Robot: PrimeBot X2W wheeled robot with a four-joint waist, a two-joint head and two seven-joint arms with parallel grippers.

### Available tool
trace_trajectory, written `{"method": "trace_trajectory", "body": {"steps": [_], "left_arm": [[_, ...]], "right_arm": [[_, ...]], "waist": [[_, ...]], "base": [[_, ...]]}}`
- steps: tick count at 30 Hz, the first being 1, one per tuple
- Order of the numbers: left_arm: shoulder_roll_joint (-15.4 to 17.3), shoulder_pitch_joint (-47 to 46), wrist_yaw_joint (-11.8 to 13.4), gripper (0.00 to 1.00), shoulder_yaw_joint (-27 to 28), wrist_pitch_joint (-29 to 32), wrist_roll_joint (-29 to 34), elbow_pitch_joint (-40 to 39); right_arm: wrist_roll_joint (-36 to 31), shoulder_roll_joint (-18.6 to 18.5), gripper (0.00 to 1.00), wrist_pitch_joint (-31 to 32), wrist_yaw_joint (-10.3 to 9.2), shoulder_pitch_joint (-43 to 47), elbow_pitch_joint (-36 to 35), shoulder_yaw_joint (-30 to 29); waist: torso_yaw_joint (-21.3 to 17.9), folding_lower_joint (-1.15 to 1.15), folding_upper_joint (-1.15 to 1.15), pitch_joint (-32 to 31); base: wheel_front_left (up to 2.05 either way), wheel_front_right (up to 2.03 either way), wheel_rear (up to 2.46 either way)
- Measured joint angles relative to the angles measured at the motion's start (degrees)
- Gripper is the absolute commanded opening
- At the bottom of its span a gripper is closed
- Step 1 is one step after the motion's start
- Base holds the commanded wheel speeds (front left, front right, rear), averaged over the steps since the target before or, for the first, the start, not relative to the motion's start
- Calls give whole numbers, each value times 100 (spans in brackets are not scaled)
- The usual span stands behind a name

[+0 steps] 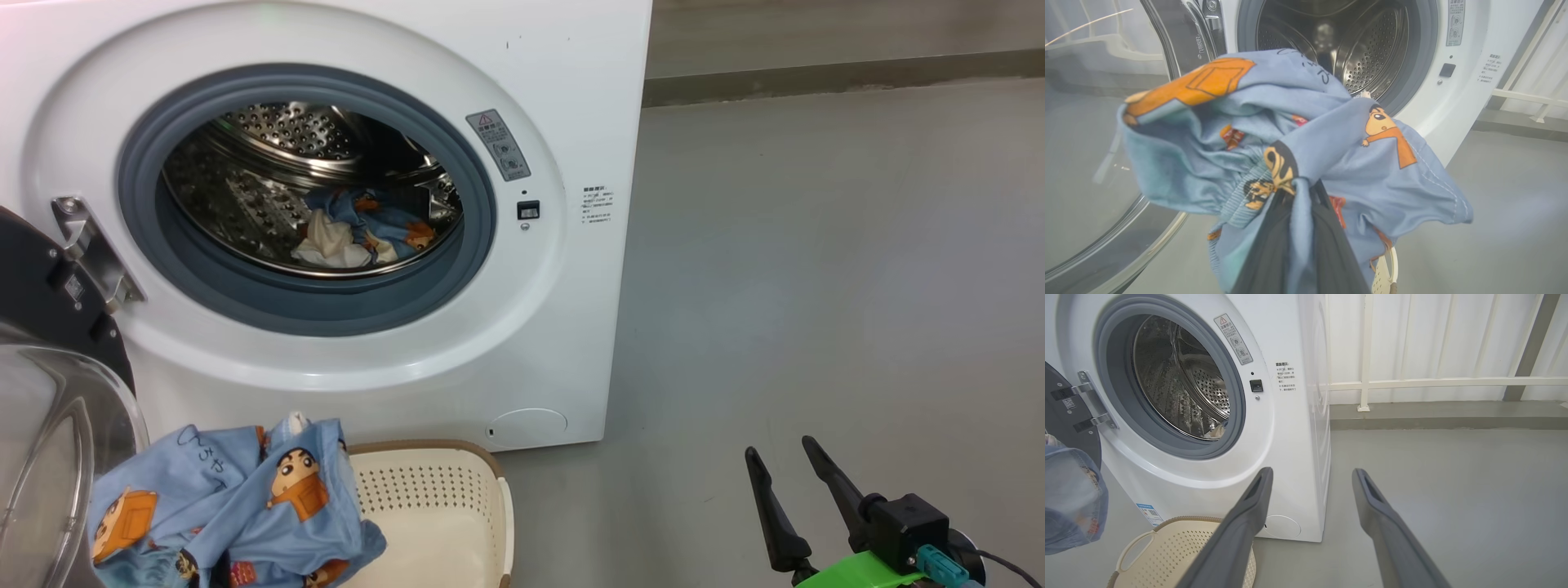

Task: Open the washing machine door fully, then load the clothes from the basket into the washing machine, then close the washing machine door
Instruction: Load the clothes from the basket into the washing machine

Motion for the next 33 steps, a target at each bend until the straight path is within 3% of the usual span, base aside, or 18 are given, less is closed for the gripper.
{"method": "trace_trajectory", "body": {"steps": [33], "left_arm": [[-4, -24, -125, 0, -3, 0, 49, -19]], "right_arm": [[116, 1, 100, 0, 0, 0, 70, -18]], "waist": [[1, 0, 0, 177]], "base": [[0, 0, 0]]}}
